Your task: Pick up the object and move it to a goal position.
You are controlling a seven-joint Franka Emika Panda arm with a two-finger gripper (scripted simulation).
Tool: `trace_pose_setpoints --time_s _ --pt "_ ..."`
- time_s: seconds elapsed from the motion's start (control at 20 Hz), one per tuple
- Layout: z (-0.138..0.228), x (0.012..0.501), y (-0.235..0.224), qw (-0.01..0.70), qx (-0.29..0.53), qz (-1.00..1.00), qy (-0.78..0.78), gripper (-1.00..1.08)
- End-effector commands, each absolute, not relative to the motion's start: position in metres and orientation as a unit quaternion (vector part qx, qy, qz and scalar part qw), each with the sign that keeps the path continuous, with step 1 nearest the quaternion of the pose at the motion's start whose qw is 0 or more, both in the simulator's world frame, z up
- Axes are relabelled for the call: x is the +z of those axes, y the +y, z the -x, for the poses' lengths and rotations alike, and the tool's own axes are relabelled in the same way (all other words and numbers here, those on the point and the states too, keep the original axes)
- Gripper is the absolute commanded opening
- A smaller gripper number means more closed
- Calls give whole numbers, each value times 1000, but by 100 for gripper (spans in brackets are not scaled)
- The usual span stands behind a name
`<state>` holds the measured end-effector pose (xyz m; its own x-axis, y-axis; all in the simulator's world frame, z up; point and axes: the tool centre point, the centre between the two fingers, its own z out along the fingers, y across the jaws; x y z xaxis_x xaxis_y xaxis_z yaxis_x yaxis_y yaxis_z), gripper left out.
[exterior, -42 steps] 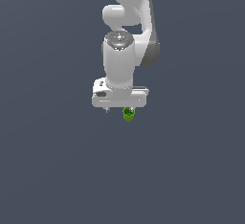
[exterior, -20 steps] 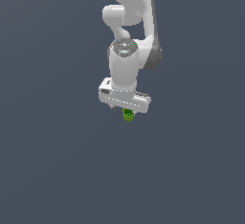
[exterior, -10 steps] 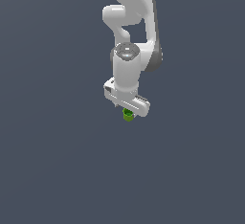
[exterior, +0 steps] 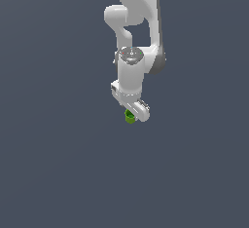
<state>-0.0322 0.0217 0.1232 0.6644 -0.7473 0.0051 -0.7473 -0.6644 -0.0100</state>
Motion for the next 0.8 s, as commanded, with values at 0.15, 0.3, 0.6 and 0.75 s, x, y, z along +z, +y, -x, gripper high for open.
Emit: trace_pose_setpoints --time_s 0.15,0.3,0.6,0.75 --pt "40 115 26 3 -3 880 475 100" --pt "44 110 28 3 -2 860 509 100" --pt "52 102 31 2 -1 820 572 100" --pt "55 99 32 1 0 803 596 100"
